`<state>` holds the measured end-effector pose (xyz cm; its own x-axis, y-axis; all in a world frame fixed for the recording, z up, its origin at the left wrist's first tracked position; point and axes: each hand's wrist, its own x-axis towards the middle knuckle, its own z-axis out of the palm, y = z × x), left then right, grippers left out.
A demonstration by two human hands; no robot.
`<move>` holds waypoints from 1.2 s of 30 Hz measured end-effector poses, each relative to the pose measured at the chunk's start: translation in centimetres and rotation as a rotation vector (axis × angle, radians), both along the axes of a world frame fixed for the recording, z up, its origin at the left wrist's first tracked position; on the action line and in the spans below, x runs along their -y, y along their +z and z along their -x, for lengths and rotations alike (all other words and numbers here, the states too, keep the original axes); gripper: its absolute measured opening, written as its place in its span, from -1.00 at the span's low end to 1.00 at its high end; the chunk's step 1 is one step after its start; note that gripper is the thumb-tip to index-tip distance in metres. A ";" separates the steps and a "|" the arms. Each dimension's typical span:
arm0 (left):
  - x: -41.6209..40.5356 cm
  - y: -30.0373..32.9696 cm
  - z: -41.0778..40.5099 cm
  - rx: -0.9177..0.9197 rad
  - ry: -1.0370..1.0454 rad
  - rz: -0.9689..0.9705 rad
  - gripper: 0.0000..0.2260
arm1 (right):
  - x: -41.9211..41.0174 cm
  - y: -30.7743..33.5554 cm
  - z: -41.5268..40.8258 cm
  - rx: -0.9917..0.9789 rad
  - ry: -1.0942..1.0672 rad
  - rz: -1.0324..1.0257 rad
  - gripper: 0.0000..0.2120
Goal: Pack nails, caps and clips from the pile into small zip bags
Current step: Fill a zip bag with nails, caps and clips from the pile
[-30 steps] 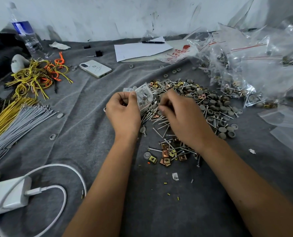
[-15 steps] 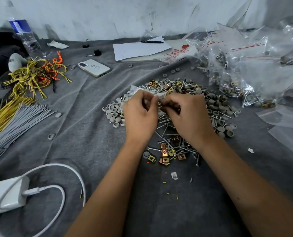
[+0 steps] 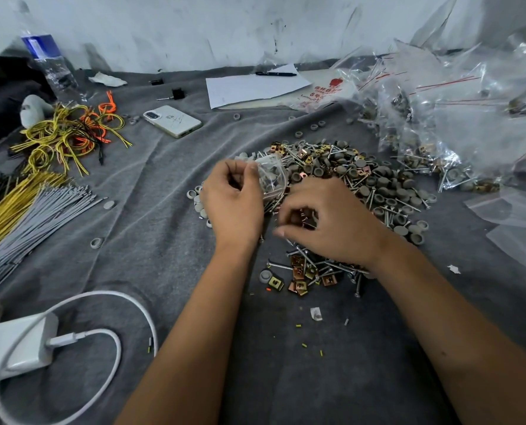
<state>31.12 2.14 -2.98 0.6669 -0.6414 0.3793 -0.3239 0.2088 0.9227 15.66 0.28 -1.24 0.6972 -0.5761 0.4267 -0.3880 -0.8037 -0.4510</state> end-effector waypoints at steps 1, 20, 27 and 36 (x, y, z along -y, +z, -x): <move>0.0 0.0 0.0 -0.003 0.000 -0.002 -0.83 | -0.1 -0.1 0.0 -0.058 0.041 -0.030 -0.85; 0.0 -0.2 -0.1 0.037 -0.025 -0.040 -0.83 | -0.4 0.2 -0.3 0.197 -0.015 -0.240 -0.96; -0.1 -0.5 0.8 0.196 -0.173 -0.057 -0.87 | 0.6 -0.4 0.1 0.310 -0.270 -0.006 -0.91; -0.1 -0.4 1.1 0.142 -0.213 -0.054 -0.88 | 0.9 -1.0 0.2 0.339 -0.291 0.021 -0.86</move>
